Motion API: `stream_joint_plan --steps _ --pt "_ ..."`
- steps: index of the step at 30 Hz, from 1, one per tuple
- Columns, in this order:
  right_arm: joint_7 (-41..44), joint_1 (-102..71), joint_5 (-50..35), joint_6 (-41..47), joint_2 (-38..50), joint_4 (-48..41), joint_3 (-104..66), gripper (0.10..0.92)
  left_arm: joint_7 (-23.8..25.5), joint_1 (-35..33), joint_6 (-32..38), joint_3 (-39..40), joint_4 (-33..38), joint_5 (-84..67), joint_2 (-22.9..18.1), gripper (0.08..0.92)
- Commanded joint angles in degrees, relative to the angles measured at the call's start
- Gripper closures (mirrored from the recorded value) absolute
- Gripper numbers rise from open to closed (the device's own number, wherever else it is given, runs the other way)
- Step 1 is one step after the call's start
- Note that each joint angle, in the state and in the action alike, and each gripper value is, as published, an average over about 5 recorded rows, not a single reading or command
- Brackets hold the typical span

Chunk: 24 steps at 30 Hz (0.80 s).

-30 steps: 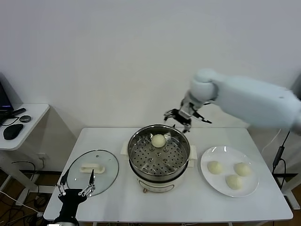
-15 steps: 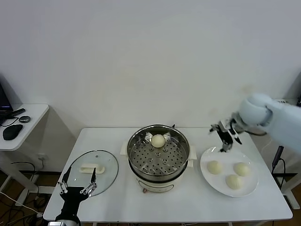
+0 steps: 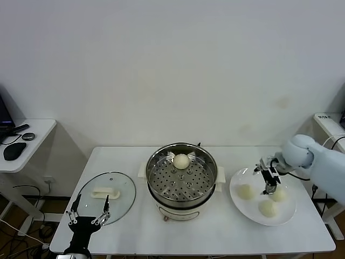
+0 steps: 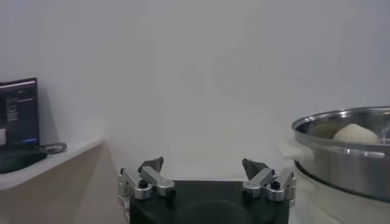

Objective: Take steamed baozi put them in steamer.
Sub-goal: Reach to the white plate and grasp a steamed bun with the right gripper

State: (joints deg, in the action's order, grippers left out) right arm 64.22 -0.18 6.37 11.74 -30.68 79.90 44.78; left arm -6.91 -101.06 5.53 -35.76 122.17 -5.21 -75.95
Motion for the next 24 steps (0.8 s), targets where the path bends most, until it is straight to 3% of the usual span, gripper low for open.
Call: stream_joint_plan --steps 1,24 --pt "0.0 -6.8 3.2 -0.4 -4.3 -5.7 -4.9 0.203 0.1 -0.1 0.0 -0.2 -0.1 0.1 0.0 0.177" --pt "-2.4 -8.4 6.3 0.1 -12.8 -12.2 -6.5 0.203 0.1 -0.3 0.5 -0.6 -0.6 0.3 -0.3 0.177"
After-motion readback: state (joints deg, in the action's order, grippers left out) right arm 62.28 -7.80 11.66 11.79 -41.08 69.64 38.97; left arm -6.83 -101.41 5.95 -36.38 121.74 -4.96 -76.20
